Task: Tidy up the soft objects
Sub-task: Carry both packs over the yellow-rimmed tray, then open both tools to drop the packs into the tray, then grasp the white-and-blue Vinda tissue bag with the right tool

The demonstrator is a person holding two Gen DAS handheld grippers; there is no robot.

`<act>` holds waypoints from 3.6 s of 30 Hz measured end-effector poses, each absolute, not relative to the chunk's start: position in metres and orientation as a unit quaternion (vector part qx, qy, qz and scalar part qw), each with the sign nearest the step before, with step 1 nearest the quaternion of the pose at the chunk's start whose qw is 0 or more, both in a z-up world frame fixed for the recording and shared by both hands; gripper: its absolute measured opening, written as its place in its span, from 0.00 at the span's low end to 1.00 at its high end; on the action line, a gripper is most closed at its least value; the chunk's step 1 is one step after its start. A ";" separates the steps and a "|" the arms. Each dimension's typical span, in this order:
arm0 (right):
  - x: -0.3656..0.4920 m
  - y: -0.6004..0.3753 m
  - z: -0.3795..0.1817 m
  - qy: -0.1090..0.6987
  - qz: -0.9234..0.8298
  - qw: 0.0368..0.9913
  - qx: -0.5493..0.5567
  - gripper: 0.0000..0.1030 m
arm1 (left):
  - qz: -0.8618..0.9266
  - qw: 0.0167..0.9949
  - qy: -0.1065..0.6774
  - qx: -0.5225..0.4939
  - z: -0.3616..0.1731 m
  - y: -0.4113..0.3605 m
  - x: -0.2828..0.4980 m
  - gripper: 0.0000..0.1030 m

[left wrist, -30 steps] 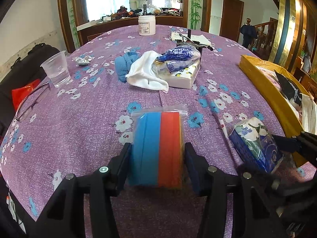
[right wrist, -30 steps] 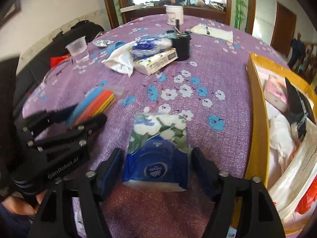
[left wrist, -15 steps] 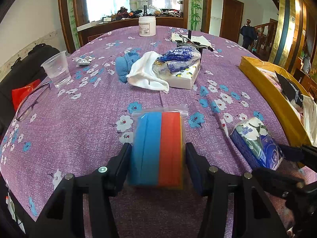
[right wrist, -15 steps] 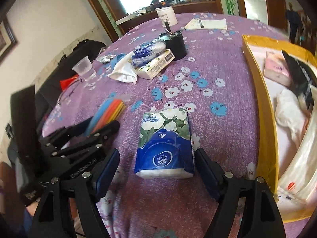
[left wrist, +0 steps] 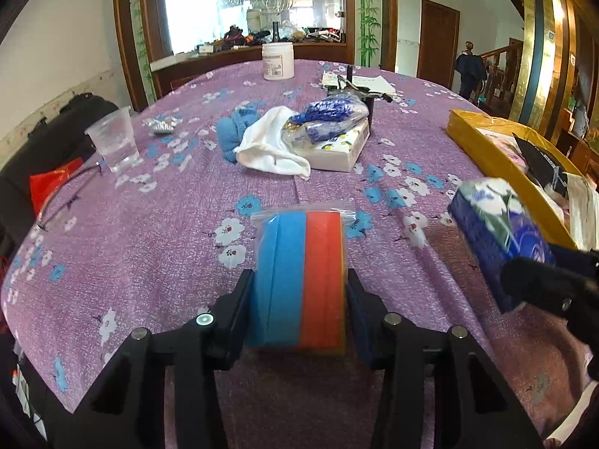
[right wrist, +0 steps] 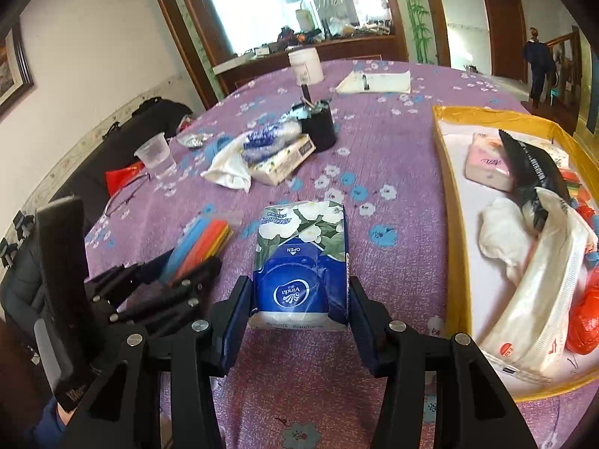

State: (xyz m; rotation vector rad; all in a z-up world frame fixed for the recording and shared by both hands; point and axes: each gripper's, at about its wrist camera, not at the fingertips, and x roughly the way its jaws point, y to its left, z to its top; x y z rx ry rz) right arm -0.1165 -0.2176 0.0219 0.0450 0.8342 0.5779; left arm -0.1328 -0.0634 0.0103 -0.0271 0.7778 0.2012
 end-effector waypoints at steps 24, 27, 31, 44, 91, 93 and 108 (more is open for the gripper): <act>-0.133 -0.239 0.039 0.375 0.283 0.882 0.038 0.53 | 0.116 0.937 0.328 0.036 0.036 -0.089 -0.152 0.44; -0.134 -0.245 0.043 0.369 0.282 0.885 0.044 0.53 | 0.113 0.938 0.326 0.029 0.040 -0.087 -0.153 0.44; -0.134 -0.258 0.050 0.358 0.276 0.890 0.057 0.53 | 0.107 0.939 0.326 0.015 0.045 -0.083 -0.155 0.44; -0.121 -0.327 0.061 0.335 0.236 0.904 0.123 0.53 | 0.060 0.942 0.330 0.014 0.059 -0.118 -0.148 0.44; -0.099 -0.460 0.068 0.293 0.070 0.936 0.183 0.73 | -0.102 0.938 0.331 0.033 0.060 -0.258 -0.089 0.76; -0.104 -0.457 0.075 0.282 0.072 0.939 0.182 0.73 | -0.103 0.938 0.329 0.024 0.061 -0.248 -0.092 0.76; -0.108 -0.299 0.082 0.338 0.269 0.897 0.099 0.73 | 0.091 0.948 0.295 -0.075 0.052 -0.033 -0.118 0.76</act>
